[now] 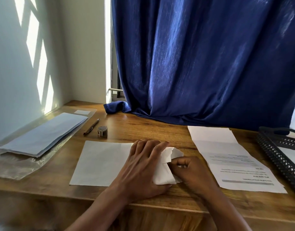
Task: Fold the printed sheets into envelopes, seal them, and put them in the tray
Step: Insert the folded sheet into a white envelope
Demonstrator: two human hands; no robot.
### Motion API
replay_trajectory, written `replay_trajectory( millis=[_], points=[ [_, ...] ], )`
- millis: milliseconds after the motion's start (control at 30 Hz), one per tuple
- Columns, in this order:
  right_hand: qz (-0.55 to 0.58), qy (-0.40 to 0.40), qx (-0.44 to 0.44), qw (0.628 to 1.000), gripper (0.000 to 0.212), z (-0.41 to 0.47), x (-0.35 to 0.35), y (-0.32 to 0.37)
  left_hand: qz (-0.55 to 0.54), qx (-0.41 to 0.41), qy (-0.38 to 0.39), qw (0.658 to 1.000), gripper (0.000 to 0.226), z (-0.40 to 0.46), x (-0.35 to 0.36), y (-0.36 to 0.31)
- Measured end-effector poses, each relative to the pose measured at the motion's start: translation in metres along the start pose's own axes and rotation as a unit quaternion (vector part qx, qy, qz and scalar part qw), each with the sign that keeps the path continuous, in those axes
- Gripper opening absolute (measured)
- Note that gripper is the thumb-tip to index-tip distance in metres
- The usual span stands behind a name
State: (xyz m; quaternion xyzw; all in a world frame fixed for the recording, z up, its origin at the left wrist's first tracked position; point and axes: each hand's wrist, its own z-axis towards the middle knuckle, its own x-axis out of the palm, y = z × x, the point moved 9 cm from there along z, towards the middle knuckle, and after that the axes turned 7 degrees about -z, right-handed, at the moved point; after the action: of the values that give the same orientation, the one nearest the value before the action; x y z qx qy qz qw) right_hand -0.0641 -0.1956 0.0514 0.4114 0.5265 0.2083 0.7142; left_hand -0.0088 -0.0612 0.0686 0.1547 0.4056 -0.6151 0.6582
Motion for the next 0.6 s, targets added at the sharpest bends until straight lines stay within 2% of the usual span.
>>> replay_trajectory(
  millis=[100, 233, 333, 400, 467, 533, 600],
  points=[
    [-0.026, -0.006, -0.001, 1.000, 0.034, 0.003, 0.010, 0.002, 0.002, 0.004, -0.006, 1.000, 0.107, 0.000, 0.001, 0.000],
    [-0.029, -0.012, -0.004, 0.999, 0.021, 0.006, 0.016, 0.003, 0.008, 0.006, -0.018, 1.000, 0.109, 0.000, -0.001, 0.001],
    [-0.014, -0.010, -0.016, 1.000, 0.024, 0.003, 0.010, 0.000, 0.002, -0.012, -0.010, 1.000, 0.112, -0.001, -0.001, 0.005],
    [0.011, -0.040, -0.007, 0.999, 0.012, 0.001, -0.003, -0.007, -0.005, -0.045, 0.035, 0.998, 0.116, -0.001, 0.007, 0.013],
    [0.011, -0.114, 0.009, 0.993, 0.007, -0.002, -0.026, -0.020, 0.006, -0.087, 0.122, 0.989, 0.115, -0.004, 0.025, 0.022],
    [-0.014, -0.180, 0.009, 0.984, 0.002, -0.008, -0.044, -0.030, 0.023, -0.118, 0.201, 0.972, 0.096, -0.010, 0.042, 0.030],
    [-0.065, -0.203, -0.005, 0.977, 0.008, -0.016, -0.049, -0.033, 0.047, -0.114, 0.234, 0.964, 0.073, -0.012, 0.050, 0.034]
  ],
)
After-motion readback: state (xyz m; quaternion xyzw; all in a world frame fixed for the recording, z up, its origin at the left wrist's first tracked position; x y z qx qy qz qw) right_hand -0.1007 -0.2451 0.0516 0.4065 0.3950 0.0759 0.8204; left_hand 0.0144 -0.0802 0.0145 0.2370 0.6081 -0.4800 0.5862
